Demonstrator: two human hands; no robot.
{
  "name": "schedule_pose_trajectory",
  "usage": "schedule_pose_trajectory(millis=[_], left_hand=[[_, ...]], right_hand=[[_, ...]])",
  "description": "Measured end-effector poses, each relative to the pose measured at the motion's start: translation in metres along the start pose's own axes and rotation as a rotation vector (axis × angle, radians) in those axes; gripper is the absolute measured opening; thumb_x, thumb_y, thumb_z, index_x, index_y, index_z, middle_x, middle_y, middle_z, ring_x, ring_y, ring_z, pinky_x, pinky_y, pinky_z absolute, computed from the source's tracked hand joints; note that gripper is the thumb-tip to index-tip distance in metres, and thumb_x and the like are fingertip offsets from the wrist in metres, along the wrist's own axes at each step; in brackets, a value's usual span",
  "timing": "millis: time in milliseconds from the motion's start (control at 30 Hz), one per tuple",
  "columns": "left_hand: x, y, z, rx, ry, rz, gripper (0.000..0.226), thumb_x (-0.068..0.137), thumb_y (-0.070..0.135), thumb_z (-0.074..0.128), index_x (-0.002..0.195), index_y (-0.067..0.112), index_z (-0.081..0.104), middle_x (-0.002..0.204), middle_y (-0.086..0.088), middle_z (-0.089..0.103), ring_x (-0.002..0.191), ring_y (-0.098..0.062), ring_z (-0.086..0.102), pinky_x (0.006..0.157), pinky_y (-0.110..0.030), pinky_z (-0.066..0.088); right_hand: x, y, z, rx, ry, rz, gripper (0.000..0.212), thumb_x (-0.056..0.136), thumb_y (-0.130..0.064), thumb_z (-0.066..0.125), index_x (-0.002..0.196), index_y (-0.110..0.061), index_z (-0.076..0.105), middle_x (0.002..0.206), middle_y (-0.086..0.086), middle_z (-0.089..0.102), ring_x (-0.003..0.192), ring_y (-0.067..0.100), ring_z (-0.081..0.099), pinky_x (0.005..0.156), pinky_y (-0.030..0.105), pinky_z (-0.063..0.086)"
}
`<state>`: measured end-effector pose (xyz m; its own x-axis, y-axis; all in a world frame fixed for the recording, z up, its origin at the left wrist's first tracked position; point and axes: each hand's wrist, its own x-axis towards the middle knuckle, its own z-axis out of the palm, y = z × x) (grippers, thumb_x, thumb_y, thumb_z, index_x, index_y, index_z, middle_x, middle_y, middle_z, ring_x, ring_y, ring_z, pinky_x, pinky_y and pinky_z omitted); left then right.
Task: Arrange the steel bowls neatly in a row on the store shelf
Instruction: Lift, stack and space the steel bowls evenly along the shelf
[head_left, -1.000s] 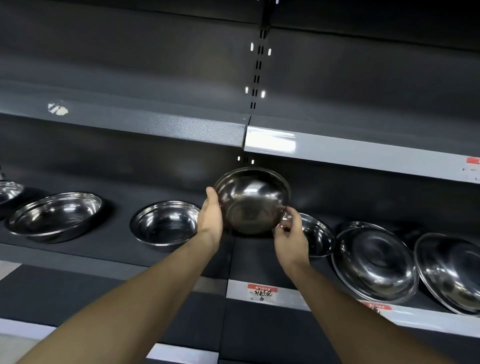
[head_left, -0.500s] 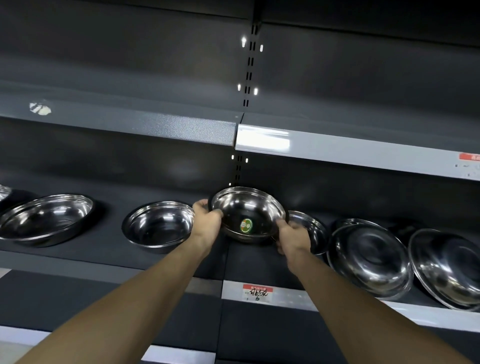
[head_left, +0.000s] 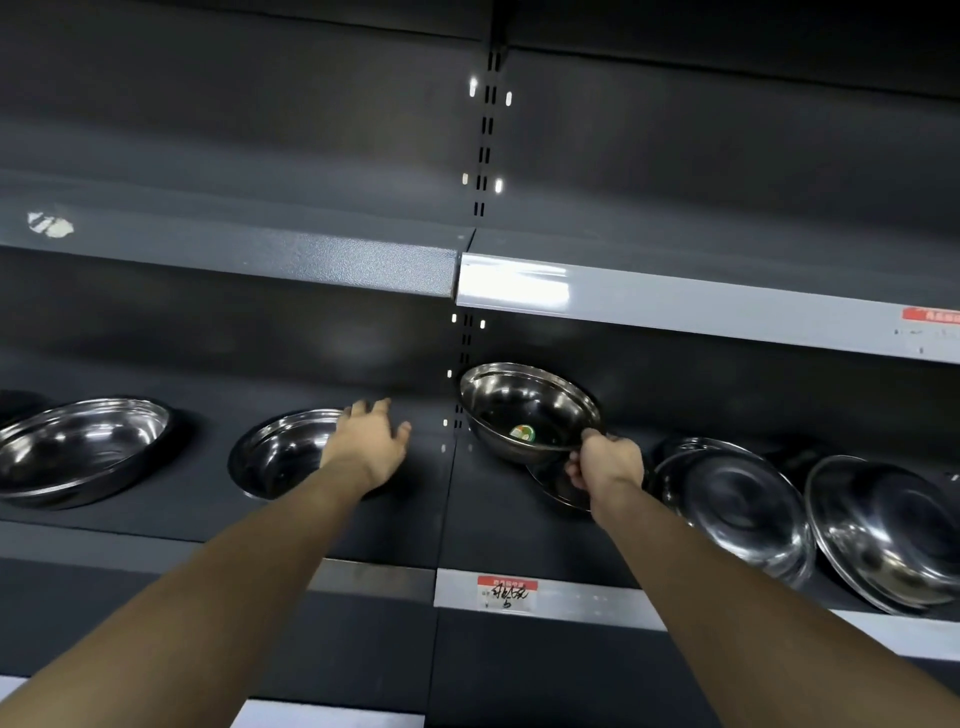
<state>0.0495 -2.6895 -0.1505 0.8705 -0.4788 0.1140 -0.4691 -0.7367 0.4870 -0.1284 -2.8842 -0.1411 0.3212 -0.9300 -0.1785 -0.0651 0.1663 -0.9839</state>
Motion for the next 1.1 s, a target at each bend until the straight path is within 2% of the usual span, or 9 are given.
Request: schedule_pose_trajectory(millis=[133,233,400,567,733,900,1033,1100], left_hand=[[-0.005,0.013,0.007,0.196,-0.074,0.086,0.056,0.099,0.039,0.044,0.149,0.014,0.036,0.156,-0.013,0.029,0.146,-0.033,0.023,0.117,-0.044,0.030],[-0.008,0.029,0.017,0.229,-0.094,0.130,0.057,0.099,0.039,0.045,0.149,0.014,0.033,0.154,-0.013,0.031,0.146,-0.032,0.023,0.117,-0.042,0.030],[-0.010,0.051,0.029,0.283,-0.128,0.177,0.061,0.099,0.041,0.043,0.152,0.016,0.028,0.154,-0.012,0.032,0.147,-0.032,0.023,0.115,-0.044,0.031],[-0.010,0.061,0.035,0.337,-0.137,0.217,0.059,0.099,0.040,0.038,0.153,0.018,0.026,0.152,-0.012,0.036,0.144,-0.032,0.027,0.114,-0.045,0.032],[-0.009,0.063,0.036,0.380,-0.154,0.247,0.058,0.100,0.041,0.038,0.153,0.020,0.027,0.153,-0.011,0.036,0.145,-0.032,0.026,0.116,-0.044,0.030],[-0.006,0.062,0.038,0.418,-0.193,0.275,0.061,0.100,0.046,0.036,0.156,0.024,0.022,0.158,-0.011,0.029,0.148,-0.033,0.020,0.119,-0.046,0.022],[-0.003,0.060,0.040,0.420,-0.214,0.289,0.065,0.099,0.049,0.038,0.156,0.024,0.021,0.160,-0.011,0.026,0.150,-0.033,0.016,0.120,-0.050,0.018],[-0.002,0.059,0.040,0.408,-0.221,0.293,0.065,0.099,0.050,0.039,0.156,0.024,0.021,0.160,-0.010,0.026,0.150,-0.033,0.017,0.121,-0.050,0.018]], right_hand=[[0.008,0.001,-0.012,0.034,0.043,0.005,0.031,0.098,-0.014,0.049,0.068,-0.008,0.051,0.055,0.006,0.055,0.038,0.013,0.050,0.035,0.020,0.044],[0.015,0.004,-0.023,0.041,0.083,0.018,0.032,0.102,-0.019,0.047,0.073,-0.006,0.054,0.057,0.007,0.056,0.042,0.015,0.052,0.031,0.018,0.043],[0.024,0.011,-0.039,0.044,0.135,0.034,0.027,0.105,-0.023,0.045,0.100,0.000,0.058,0.058,0.008,0.056,0.045,0.016,0.054,0.030,0.017,0.043],[0.029,0.021,-0.048,0.035,0.182,0.039,0.024,0.106,-0.025,0.044,0.101,-0.004,0.055,0.057,0.009,0.057,0.045,0.017,0.054,0.029,0.018,0.045],[0.036,0.027,-0.046,-0.001,0.159,0.054,0.024,0.106,-0.026,0.040,0.108,-0.005,0.052,0.058,0.010,0.059,0.044,0.018,0.054,0.030,0.017,0.043],[0.041,0.033,-0.040,-0.004,0.147,0.101,0.020,0.107,-0.024,0.036,0.111,-0.009,0.048,0.069,0.012,0.062,0.044,0.017,0.055,0.032,0.020,0.045],[0.046,0.041,-0.035,0.026,0.129,0.158,0.021,0.106,-0.015,0.034,0.119,-0.006,0.049,0.110,0.024,0.064,0.050,0.020,0.057,0.030,0.019,0.045],[0.050,0.046,-0.032,0.025,0.120,0.184,0.024,0.104,-0.009,0.033,0.118,-0.003,0.051,0.118,0.027,0.064,0.051,0.021,0.058,0.031,0.019,0.044]])
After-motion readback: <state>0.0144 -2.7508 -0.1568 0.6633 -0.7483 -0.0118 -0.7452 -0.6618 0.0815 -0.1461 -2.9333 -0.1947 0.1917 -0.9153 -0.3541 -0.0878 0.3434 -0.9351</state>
